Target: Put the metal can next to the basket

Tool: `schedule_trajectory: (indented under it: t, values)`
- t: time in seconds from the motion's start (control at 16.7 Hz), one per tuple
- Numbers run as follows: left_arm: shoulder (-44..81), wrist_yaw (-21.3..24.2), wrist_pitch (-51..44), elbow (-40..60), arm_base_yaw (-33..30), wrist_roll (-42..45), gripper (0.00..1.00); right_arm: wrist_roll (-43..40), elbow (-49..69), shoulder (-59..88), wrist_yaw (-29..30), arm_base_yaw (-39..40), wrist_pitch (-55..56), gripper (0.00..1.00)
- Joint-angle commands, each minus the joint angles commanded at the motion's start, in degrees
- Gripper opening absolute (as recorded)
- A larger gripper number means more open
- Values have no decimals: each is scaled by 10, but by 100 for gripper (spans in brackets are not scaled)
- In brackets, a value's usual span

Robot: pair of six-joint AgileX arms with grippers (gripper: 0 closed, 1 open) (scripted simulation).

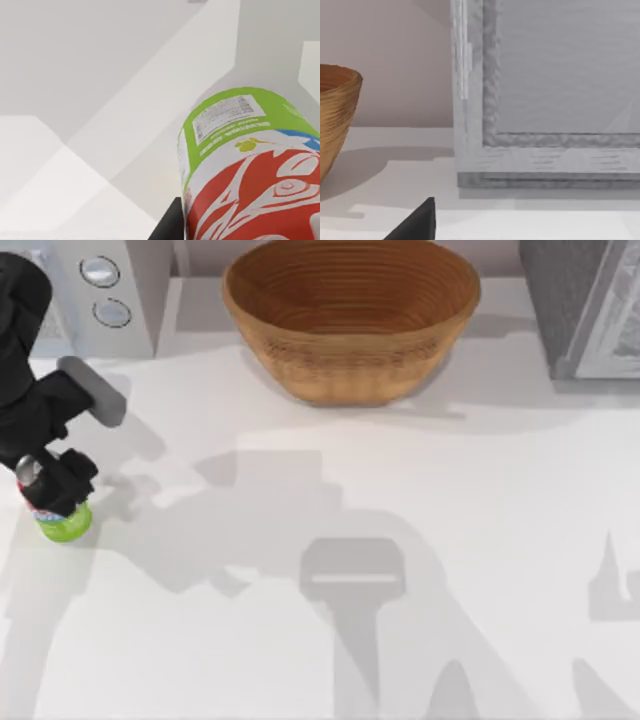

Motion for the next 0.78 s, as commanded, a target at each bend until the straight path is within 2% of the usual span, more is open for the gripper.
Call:
schedule_trajectory:
  t: [0.42, 0.6, 0.78]
  values:
    - [4, 1, -4, 7, -10, -18, 0, 0, 0, 0, 0, 0, 0, 100]
    - [19, 1, -16, 34, -39, -89, 0, 0, 0, 0, 0, 0, 0, 100]
    - [39, 1, -33, 70, -83, -212, 0, 0, 0, 0, 0, 0, 0, 100]
